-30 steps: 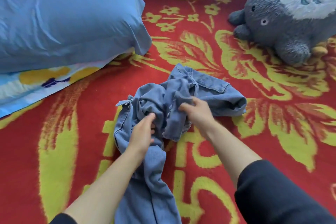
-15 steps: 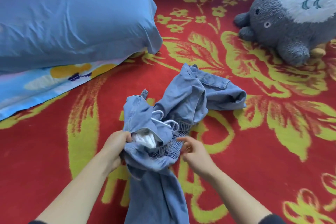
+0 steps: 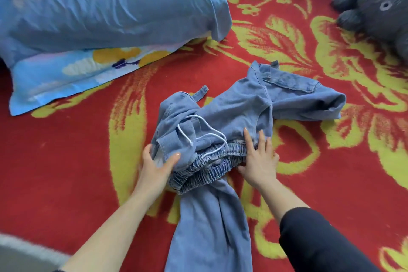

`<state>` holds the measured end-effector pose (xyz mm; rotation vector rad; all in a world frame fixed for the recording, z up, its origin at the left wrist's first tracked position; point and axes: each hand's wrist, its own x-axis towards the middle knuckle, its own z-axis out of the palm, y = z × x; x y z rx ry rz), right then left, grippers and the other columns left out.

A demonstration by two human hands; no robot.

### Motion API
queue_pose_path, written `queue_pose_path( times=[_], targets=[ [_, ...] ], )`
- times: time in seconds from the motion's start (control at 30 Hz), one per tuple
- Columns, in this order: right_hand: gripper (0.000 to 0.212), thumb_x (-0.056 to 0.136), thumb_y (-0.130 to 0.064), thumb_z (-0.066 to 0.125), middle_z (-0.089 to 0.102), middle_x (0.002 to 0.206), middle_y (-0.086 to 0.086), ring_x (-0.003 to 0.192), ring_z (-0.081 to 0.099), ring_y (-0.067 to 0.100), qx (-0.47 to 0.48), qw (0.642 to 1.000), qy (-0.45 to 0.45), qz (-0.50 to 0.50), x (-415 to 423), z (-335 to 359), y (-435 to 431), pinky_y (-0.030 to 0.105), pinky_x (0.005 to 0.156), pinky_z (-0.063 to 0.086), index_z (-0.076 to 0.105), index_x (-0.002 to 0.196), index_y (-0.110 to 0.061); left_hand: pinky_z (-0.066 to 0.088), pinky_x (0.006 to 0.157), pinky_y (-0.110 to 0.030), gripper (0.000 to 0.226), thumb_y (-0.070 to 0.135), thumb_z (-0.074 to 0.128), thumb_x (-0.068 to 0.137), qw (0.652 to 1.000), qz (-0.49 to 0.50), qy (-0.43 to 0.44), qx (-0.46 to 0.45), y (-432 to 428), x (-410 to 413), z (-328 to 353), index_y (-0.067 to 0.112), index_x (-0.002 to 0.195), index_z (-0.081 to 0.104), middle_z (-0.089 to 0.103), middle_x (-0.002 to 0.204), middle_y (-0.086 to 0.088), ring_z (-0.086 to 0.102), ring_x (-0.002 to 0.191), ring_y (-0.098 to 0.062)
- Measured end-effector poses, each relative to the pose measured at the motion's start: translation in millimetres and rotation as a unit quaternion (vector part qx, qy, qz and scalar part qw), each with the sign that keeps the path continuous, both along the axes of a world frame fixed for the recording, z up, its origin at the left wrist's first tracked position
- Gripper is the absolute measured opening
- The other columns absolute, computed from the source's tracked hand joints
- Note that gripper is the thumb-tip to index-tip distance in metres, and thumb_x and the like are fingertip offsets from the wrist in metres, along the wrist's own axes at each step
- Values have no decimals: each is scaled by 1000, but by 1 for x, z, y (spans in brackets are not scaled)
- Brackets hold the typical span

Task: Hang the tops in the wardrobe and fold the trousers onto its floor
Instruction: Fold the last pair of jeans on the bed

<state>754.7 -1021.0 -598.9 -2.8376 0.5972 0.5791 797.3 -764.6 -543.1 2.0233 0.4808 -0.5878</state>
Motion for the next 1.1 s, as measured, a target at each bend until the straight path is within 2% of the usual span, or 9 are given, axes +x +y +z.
queue_pose_path(
  times=[0.1,0.23,0.37,0.5,0.63,0.73,0.83,0.93,1.1],
  targets=[
    [101,86,-21,62,19,153,12,141,21,33,-13,999,-23,25,-2,-7,-3,49,102,36,-16,149,-36,21,114,-39,133,36,87,58,997,-69,17,43,-9,-42,-26,37,148,-11,12,154,-12,11,143,-21],
    [68,88,-13,53,53,119,5,115,48,29,-42,996,-60,41,8,-6,-10,43,84,39,17,146,-18,37,88,-28,122,10,78,75,999,21,-18,29,-18,-52,-40,34,149,-16,52,118,4,55,109,-22],
    [27,78,-6,50,56,94,9,95,53,35,42,996,-76,-13,-9,10,-18,40,73,33,41,101,-17,40,73,-32,99,8,66,80,992,64,-38,99,-14,-43,-35,40,148,1,57,86,9,54,76,-22],
    [20,74,-15,55,54,105,5,100,45,29,-42,999,-9,15,-69,39,-32,37,73,36,46,93,-17,41,63,-36,86,-1,55,81,990,27,-72,115,1,-52,-9,39,145,14,60,89,1,58,72,-31],
    [40,80,-16,53,42,130,10,115,41,32,-31,984,20,-175,-124,90,-34,42,91,39,50,120,-16,36,66,-33,61,-2,51,84,990,-10,-53,129,16,-73,36,18,139,36,58,99,-5,59,87,-34],
    [36,90,-5,45,59,114,24,102,57,39,274,835,-40,-476,-136,157,-30,42,86,44,48,125,-4,30,54,-31,24,-2,46,88,996,-20,-22,88,8,-75,94,12,78,62,59,69,-7,50,67,-26],
    [23,93,-4,37,67,73,20,68,64,33,465,668,-101,-572,-139,228,-37,39,67,50,58,103,-2,42,57,-31,27,3,42,91,999,-33,7,27,-6,-66,153,11,74,62,57,66,-10,49,65,-24],
    [23,95,-3,43,64,89,21,70,61,31,534,605,-202,-555,-129,296,-52,37,59,56,59,112,-5,55,77,-48,24,11,38,93,999,-18,22,-46,-24,-48,208,6,97,61,64,89,-23,61,77,-34],
    [25,94,-2,40,61,96,19,74,59,26,558,589,-333,-481,-119,385,-79,32,54,55,61,106,-4,52,58,-38,46,40,28,98,982,-30,83,-170,-56,-24,300,6,104,57,66,87,-22,65,73,-37]
  ],
)
